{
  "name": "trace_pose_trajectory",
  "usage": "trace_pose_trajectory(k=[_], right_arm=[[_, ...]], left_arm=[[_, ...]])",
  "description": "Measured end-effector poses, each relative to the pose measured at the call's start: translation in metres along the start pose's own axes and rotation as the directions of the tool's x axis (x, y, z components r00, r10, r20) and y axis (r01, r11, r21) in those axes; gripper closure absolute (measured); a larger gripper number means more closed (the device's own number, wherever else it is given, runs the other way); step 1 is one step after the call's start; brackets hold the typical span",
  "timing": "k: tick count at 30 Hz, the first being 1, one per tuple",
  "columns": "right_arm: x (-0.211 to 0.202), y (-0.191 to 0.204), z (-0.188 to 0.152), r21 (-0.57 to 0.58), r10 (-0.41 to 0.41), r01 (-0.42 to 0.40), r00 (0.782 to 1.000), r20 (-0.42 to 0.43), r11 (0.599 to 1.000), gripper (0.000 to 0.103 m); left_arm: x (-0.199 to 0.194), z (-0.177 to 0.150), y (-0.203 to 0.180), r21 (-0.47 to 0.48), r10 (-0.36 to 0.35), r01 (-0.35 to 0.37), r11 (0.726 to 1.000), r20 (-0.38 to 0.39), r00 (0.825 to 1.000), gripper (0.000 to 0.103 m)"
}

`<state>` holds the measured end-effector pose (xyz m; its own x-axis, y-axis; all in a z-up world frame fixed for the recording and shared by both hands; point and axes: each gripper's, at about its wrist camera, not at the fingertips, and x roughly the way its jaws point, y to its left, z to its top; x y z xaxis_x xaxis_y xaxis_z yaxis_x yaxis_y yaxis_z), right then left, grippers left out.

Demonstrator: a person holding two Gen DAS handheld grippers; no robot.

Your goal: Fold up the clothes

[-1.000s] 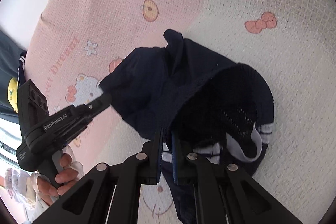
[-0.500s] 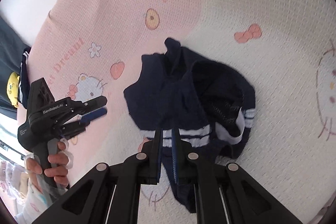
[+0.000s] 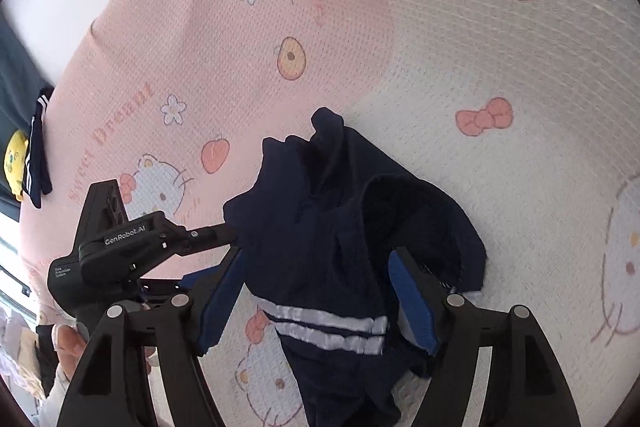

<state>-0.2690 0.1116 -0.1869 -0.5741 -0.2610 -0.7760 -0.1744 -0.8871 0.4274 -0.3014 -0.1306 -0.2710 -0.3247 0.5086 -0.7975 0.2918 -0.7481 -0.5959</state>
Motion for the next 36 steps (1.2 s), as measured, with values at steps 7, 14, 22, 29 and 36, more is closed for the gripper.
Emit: trace_pose_trajectory(k=[7, 14, 22, 29, 36], right_arm=[[0.03, -0.01, 0.015, 0.052, 0.041, -0.039, 0.999, -0.033, 0.998, 0.03], [0.048, -0.04, 0.02, 0.277, 0.22, -0.194, 0.973, -0.067, 0.941, 0.03], [0.061, -0.065, 0.014, 0.482, 0.333, -0.281, 0.943, -0.023, 0.83, 0.03], [0.071, -0.068, 0.013, 0.504, 0.348, -0.287, 0.937, -0.028, 0.815, 0.03], [0.077, -0.068, 0.007, 0.493, 0.328, -0.272, 0.944, -0.028, 0.826, 0.091]], left_arm=[[0.005, 0.003, -0.011, 0.042, 0.018, -0.018, 0.999, -0.003, 1.0, 0.034], [0.001, -0.019, -0.059, 0.502, 0.23, -0.278, 0.819, 0.157, 0.96, 0.034], [0.017, -0.068, -0.091, 0.839, 0.228, -0.271, 0.471, 0.181, 0.957, 0.034], [0.024, -0.074, -0.096, 0.833, 0.21, -0.21, 0.512, 0.116, 0.971, 0.035], [0.016, -0.081, -0.104, 0.789, 0.141, -0.131, 0.6, 0.057, 0.988, 0.035]])
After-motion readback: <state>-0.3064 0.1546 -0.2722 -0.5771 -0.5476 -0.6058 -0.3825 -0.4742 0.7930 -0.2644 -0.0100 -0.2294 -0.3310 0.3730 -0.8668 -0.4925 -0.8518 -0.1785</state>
